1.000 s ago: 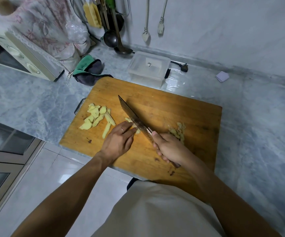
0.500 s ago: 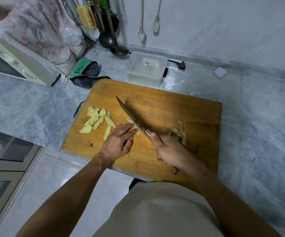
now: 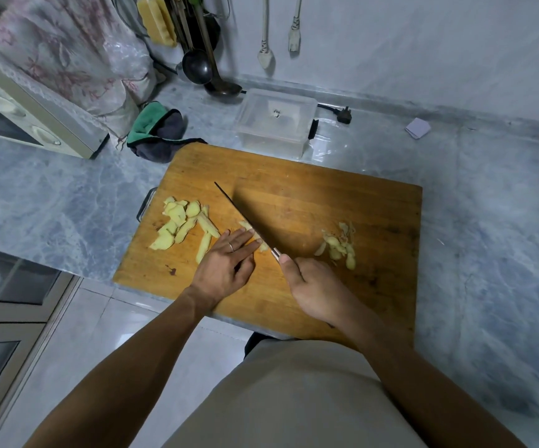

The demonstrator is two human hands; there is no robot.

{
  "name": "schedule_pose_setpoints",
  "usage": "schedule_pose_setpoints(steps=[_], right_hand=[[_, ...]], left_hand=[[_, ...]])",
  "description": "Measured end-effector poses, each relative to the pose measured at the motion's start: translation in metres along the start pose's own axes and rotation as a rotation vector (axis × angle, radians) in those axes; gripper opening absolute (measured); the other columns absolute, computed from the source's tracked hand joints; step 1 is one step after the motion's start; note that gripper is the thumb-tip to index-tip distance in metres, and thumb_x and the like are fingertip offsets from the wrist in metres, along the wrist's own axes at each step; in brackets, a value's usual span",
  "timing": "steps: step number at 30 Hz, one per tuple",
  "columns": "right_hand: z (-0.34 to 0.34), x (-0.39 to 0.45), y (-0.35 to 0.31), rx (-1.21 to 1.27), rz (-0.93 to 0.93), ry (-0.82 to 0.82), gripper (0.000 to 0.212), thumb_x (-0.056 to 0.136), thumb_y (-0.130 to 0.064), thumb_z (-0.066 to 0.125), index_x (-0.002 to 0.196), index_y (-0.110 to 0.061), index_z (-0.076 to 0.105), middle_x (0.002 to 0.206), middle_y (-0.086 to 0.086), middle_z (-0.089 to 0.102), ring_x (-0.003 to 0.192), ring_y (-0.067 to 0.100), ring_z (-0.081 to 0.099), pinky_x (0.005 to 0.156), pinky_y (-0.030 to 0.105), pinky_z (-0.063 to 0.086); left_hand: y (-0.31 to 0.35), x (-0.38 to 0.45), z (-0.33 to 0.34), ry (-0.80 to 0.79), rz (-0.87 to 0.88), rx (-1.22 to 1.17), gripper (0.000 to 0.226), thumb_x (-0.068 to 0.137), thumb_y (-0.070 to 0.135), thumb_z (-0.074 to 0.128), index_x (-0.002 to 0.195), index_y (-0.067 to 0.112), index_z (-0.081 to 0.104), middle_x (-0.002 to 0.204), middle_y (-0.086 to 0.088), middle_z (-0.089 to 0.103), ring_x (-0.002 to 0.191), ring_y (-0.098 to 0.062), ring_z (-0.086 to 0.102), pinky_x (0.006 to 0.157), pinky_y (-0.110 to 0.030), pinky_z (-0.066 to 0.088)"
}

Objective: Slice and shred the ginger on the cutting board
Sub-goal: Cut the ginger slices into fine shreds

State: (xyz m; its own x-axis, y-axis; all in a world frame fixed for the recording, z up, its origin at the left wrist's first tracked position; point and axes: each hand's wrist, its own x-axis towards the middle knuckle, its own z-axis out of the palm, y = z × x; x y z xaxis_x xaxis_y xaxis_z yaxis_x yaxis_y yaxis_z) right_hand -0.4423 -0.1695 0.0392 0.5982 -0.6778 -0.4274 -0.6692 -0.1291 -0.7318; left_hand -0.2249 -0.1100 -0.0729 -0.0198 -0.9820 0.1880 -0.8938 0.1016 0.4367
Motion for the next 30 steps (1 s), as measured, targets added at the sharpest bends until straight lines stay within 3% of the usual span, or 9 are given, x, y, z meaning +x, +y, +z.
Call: schedule_pose_setpoints(steps=[8,12,14,19,23,30], right_hand=[[0.007,0.010,-0.005,-0.008,0.035,-0.010,0.053,0.107,-0.050,0.029,0.069,-0.019,0.048,0.071,0.001,0.054,0.069,0.017,0.056,0.065,0.031,0.038],[0.016,0.009,-0.004,-0.013,0.048,-0.020,0.048,0.106,-0.055,0.025,0.074,-0.025,0.046,0.090,0.004,0.058,0.098,0.024,0.057,0.082,0.037,0.045],[0.017,0.007,-0.005,-0.028,0.058,-0.018,0.047,0.106,-0.055,0.024,0.076,-0.026,0.045,0.095,0.006,0.059,0.102,0.025,0.056,0.087,0.041,0.047],[0.009,0.002,-0.007,-0.032,0.034,0.004,0.054,0.108,-0.051,0.025,0.072,-0.019,0.050,0.077,0.003,0.059,0.074,0.017,0.058,0.069,0.034,0.043],[0.009,-0.003,-0.005,-0.039,0.020,-0.001,0.052,0.108,-0.049,0.025,0.071,-0.021,0.048,0.076,0.003,0.056,0.074,0.016,0.053,0.071,0.032,0.038],[0.006,0.000,-0.006,-0.034,0.020,-0.010,0.055,0.108,-0.050,0.027,0.070,-0.018,0.050,0.071,0.003,0.057,0.065,0.015,0.056,0.063,0.033,0.041]], left_hand=[[-0.004,0.001,0.002,-0.047,-0.018,-0.026,0.038,0.096,0.023,0.047,0.127,0.011,0.066,0.138,-0.012,0.059,0.136,-0.027,0.048,0.111,-0.054,0.035],[-0.002,0.002,-0.003,-0.043,0.009,-0.039,0.036,0.096,0.019,0.049,0.127,0.012,0.066,0.137,-0.010,0.059,0.135,-0.027,0.048,0.112,-0.054,0.035],[-0.002,0.002,-0.004,-0.046,0.019,-0.033,0.035,0.096,0.019,0.049,0.125,0.011,0.066,0.136,-0.010,0.060,0.134,-0.027,0.049,0.111,-0.054,0.035],[-0.004,0.000,-0.002,-0.080,-0.022,-0.006,0.043,0.097,0.027,0.042,0.129,0.010,0.066,0.140,-0.013,0.057,0.139,-0.026,0.044,0.117,-0.049,0.029],[-0.004,0.001,-0.002,-0.083,-0.023,-0.010,0.041,0.097,0.027,0.044,0.129,0.012,0.066,0.141,-0.010,0.057,0.140,-0.023,0.042,0.119,-0.047,0.027],[-0.006,0.001,0.001,-0.059,-0.031,-0.014,0.040,0.096,0.026,0.046,0.128,0.012,0.066,0.139,-0.010,0.058,0.139,-0.024,0.044,0.118,-0.048,0.028]])
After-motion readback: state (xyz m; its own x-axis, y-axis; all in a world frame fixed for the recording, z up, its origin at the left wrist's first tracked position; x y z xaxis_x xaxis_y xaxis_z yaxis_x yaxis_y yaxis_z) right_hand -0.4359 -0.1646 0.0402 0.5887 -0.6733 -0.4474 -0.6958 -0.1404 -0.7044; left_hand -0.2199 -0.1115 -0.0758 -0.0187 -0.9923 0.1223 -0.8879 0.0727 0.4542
